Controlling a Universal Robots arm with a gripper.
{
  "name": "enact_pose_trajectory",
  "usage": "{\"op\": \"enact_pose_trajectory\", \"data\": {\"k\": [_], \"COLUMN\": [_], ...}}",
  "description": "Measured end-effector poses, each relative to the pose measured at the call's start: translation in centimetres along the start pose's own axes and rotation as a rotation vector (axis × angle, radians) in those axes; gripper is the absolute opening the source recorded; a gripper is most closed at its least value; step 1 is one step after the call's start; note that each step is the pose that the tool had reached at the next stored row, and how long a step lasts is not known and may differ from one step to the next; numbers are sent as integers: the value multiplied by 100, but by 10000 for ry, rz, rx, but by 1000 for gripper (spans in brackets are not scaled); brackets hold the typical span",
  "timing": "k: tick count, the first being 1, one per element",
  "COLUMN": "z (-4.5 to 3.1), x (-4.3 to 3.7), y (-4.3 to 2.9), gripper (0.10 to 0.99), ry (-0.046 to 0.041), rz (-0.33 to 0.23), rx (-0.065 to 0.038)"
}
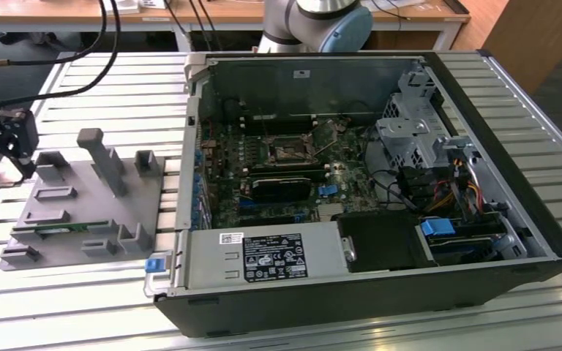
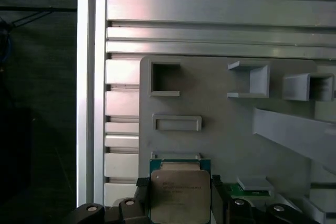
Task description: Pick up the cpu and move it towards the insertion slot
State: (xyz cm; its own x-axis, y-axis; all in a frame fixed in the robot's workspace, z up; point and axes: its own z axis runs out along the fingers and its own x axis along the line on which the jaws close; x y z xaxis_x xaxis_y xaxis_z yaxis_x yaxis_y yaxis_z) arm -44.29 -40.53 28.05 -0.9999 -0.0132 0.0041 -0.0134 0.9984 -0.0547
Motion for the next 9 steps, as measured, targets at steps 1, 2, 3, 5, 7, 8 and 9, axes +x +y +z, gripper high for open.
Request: {"op": "enact_pose_trajectory", "data": {"k": [1,2,3,5,7,8,9], "z": [-2,-3,-11,-37,-76,-93,-106], "x": [0,0,0,0,0,1,1], "y": [0,0,-1,-2,-4,-5,-6], "gripper": [545,545,545,545,545,545,545], "ry": [-1,-3,1,0,1,1,0], "rz": [1,0,-1,-1,-1,-1,-1], "rx": [-1,-2,1,0,1,1,1]}}
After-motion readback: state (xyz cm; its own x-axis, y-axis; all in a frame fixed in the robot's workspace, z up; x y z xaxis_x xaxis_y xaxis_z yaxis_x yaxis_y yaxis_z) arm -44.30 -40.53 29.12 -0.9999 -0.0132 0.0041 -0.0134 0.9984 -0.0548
